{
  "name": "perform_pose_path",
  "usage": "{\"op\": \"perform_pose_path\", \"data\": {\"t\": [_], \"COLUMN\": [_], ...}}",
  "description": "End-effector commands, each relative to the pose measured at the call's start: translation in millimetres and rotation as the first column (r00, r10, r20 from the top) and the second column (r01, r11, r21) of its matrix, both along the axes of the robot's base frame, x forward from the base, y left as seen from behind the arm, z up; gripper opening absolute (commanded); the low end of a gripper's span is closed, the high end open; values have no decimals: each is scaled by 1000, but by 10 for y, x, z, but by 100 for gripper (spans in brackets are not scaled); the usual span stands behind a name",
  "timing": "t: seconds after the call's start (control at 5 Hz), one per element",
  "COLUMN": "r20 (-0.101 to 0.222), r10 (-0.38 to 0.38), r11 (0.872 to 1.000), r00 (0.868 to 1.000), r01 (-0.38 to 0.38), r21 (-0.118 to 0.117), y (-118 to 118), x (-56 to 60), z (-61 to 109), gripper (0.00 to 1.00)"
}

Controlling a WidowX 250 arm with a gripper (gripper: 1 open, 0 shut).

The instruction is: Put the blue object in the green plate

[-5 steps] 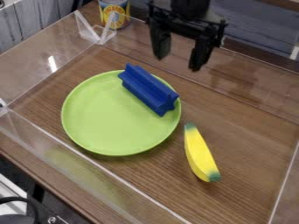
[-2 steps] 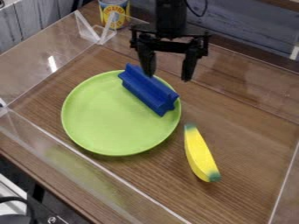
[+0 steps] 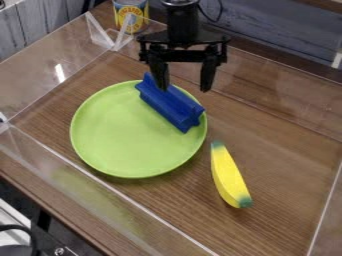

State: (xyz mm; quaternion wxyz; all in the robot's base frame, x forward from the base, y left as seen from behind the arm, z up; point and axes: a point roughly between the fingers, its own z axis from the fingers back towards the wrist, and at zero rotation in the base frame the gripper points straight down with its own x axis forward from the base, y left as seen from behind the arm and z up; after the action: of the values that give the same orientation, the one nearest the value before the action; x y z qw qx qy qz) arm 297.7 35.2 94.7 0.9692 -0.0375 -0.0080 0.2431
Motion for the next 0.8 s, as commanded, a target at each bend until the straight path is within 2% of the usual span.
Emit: {"op": "perform_pose_path", "data": {"t": [0.0, 0.6], "r20": [44, 73], "r10": [74, 255], "r11": [997, 967], "r00": [996, 964], "r01": [-74, -255], "r21": [-1, -18], "y": [60, 103], "x": [42, 44], "z": [20, -122], "gripper": [100, 100]}}
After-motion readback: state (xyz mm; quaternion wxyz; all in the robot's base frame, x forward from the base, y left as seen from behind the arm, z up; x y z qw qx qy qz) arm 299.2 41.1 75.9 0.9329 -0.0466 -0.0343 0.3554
